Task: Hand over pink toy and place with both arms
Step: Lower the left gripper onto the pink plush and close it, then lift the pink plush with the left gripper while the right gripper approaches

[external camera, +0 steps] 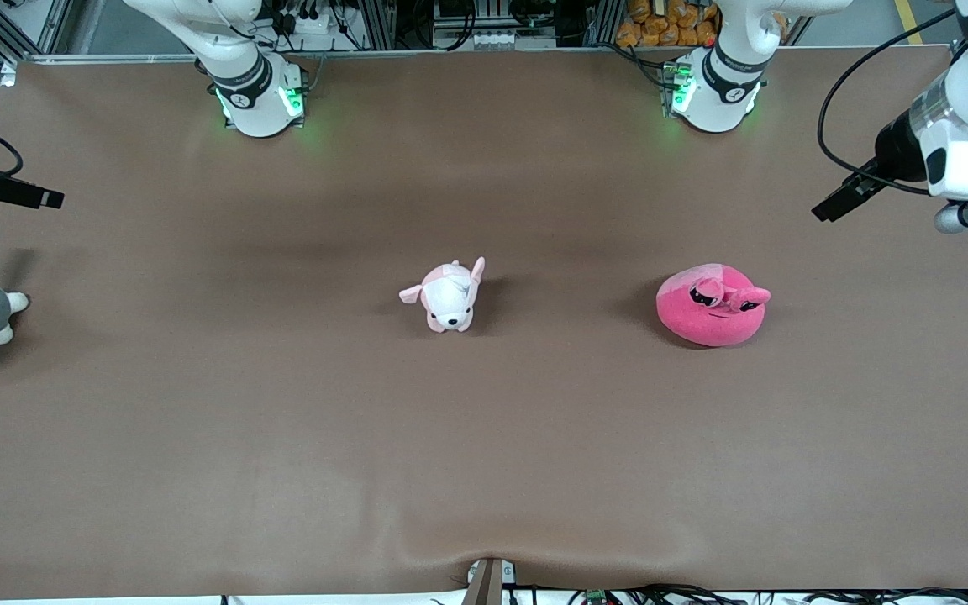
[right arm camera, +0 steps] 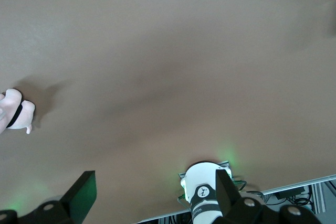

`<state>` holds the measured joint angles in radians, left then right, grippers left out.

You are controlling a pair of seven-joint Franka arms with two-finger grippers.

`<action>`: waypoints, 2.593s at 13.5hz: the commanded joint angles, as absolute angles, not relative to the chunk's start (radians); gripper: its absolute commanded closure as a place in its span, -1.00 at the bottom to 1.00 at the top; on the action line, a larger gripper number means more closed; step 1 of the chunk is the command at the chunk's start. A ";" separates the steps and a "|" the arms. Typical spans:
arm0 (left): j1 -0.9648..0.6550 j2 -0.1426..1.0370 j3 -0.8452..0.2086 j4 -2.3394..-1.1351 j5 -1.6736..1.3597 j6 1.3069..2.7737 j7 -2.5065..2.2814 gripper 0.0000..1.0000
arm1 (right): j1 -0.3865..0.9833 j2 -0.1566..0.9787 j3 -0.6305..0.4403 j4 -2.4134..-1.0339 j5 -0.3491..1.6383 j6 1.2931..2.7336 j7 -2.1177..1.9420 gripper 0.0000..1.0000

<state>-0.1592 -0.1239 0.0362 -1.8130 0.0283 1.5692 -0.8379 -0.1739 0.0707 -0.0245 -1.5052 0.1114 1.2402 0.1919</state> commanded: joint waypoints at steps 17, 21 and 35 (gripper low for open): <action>-0.046 0.139 0.041 -1.836 -0.281 1.718 -1.437 -1.00 | -0.192 0.094 -0.012 -1.494 0.144 1.215 0.281 -1.00; -0.044 0.213 0.040 -1.833 -0.285 1.781 -1.439 -1.00 | -0.187 0.094 -0.012 -1.491 0.144 1.213 0.288 -1.00; -0.041 0.311 0.040 -1.848 -0.307 1.839 -1.474 -0.80 | 0.096 0.098 -0.006 -1.483 0.311 1.291 0.964 -1.00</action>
<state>-0.0468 0.3125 0.0442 -1.8486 -0.2884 1.8311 -1.4584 0.0469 0.0879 0.0011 -1.5025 0.2896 1.2726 0.8519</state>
